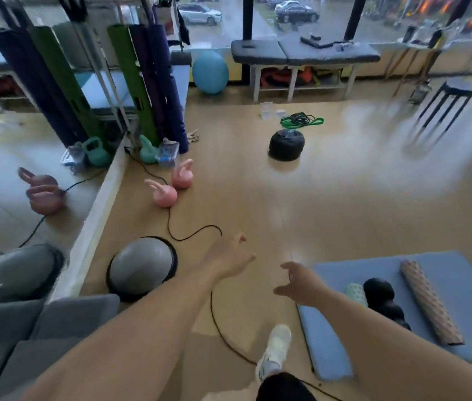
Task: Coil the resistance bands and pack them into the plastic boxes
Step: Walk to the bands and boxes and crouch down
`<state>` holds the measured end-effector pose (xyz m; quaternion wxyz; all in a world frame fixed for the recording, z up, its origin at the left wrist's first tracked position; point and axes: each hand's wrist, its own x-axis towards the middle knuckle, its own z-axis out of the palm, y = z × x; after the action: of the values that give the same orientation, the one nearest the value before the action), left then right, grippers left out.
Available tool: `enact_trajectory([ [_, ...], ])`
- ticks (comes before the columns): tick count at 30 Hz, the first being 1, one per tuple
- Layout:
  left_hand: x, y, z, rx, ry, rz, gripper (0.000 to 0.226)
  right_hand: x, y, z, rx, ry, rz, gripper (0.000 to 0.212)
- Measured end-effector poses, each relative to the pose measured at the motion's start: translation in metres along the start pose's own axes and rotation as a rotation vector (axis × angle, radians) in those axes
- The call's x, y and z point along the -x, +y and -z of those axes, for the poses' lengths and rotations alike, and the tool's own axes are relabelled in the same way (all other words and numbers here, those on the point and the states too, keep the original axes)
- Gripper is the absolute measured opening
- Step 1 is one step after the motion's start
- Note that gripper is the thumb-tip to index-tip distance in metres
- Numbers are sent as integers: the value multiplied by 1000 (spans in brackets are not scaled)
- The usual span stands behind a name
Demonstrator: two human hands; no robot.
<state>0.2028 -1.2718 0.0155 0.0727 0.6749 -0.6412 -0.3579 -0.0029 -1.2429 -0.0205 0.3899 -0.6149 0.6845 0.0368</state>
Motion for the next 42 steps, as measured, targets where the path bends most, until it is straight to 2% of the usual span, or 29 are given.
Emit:
enact_trajectory([
  [8, -259, 51, 54, 21, -83, 84, 62, -242, -28, 128, 81, -13, 23, 81],
  [15, -466, 114, 159, 42, 6, 54, 65, -425, -100, 282, 167, 40, 58, 83],
  [21, -648, 108, 238, 30, 26, 97, 65, -583, -170, 370, 131, 42, 112, 90],
  [26, -801, 97, 300, -2, -37, 134, 75, -708, -201, 449, 61, 50, 44, 97],
  [30, -912, 128, 354, -127, -73, 60, 91, -790, -210, 529, -64, 112, -21, 99],
  [34, -1023, 178, 382, -135, -87, -12, 93, -860, -202, 599, -216, 145, -121, 100],
  [38, -1135, 222, 373, -130, -118, -74, 90, -948, -180, 649, -301, 166, -184, 100],
  [42, -1246, 271, 352, -130, -177, -55, 91, -1046, -157, 705, -331, 145, -194, 99],
])
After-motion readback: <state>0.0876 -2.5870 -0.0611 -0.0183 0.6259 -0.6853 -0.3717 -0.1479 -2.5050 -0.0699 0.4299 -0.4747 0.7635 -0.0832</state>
